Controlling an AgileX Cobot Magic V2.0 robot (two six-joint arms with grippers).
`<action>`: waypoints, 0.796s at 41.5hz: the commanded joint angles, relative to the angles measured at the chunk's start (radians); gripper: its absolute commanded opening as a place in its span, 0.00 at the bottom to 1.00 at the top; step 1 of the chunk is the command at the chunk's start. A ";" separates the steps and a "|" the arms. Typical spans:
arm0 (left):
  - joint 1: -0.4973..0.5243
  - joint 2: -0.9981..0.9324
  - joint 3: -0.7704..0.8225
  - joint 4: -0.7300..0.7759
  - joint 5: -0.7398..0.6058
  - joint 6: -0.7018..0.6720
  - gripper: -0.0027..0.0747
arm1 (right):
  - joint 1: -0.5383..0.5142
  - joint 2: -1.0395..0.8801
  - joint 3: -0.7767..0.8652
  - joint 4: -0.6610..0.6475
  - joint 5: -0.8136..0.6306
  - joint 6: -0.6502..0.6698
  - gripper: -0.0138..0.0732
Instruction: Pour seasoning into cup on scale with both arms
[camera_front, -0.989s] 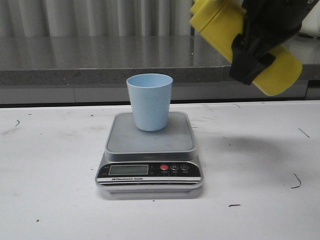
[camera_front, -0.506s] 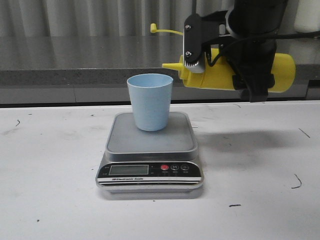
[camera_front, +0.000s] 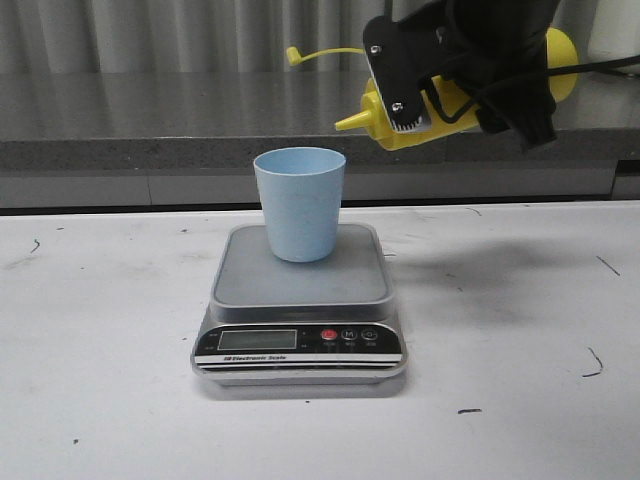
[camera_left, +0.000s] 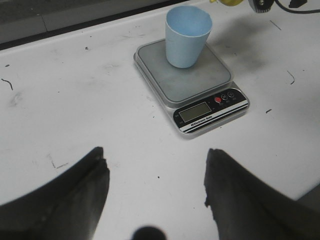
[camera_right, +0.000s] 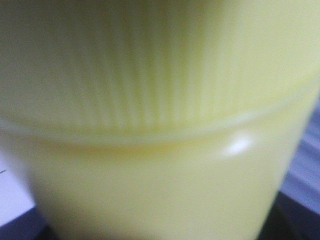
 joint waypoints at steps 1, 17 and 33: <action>-0.007 0.002 -0.025 0.000 -0.069 -0.009 0.58 | 0.000 -0.052 -0.038 -0.107 0.005 0.003 0.52; -0.007 0.002 -0.025 0.000 -0.069 -0.009 0.58 | 0.000 -0.052 -0.038 -0.108 0.005 0.003 0.52; -0.007 0.002 -0.025 0.000 -0.069 -0.009 0.58 | -0.023 -0.048 -0.036 0.030 -0.045 0.409 0.52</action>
